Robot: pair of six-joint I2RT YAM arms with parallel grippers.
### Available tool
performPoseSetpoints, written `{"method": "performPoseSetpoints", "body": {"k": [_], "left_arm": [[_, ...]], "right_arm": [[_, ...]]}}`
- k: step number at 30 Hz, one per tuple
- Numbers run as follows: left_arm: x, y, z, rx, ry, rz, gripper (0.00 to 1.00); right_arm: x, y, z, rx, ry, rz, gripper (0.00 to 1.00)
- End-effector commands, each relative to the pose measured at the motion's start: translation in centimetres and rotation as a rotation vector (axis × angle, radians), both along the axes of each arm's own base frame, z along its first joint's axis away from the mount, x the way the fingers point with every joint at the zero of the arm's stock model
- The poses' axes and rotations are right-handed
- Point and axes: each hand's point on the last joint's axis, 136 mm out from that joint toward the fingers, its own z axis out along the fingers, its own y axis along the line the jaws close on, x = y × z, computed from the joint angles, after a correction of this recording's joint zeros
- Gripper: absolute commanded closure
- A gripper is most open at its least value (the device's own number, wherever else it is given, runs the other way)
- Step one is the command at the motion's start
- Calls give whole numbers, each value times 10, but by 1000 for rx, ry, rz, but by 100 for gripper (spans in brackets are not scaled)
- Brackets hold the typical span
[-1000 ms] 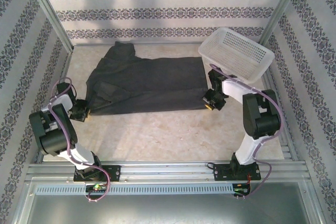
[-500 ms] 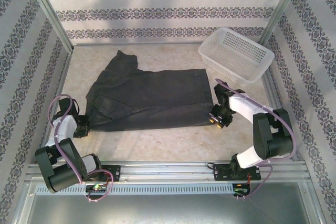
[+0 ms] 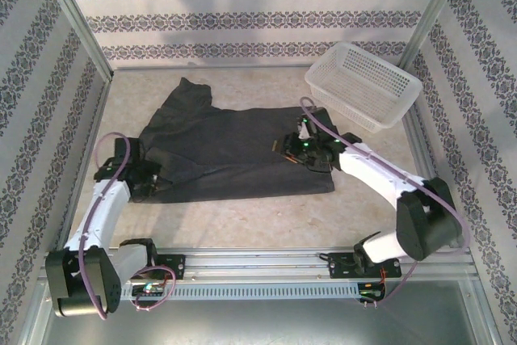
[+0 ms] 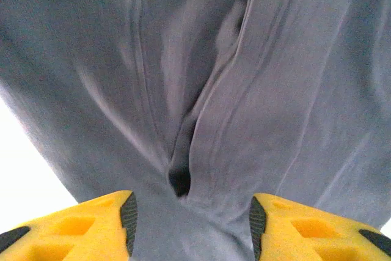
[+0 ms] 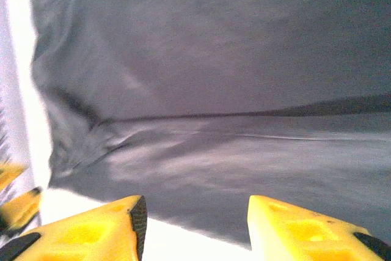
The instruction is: Fold and stack the t-shirts
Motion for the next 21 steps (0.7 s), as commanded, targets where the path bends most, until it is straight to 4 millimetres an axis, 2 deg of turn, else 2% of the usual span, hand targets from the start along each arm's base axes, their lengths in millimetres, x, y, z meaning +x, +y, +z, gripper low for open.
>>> {"method": "performPoseSetpoints", "body": {"k": [1,4,7,15,21], "left_arm": [[-5,-25,-13,-114,32,85,44],[-1,-33,-24,-158,37,122,44],[5,-37,-30,-173,48,133,44],[25,-31,-33,-139,46,146,48],[33,-31,-38,-140,48,146,56]], "right_arm": [[2,50,34,166,-81,183,51],[3,61,34,189,-65,207,51],[5,63,33,187,-59,210,51],[4,62,27,178,-37,202,52],[5,62,21,170,-21,199,54]]}}
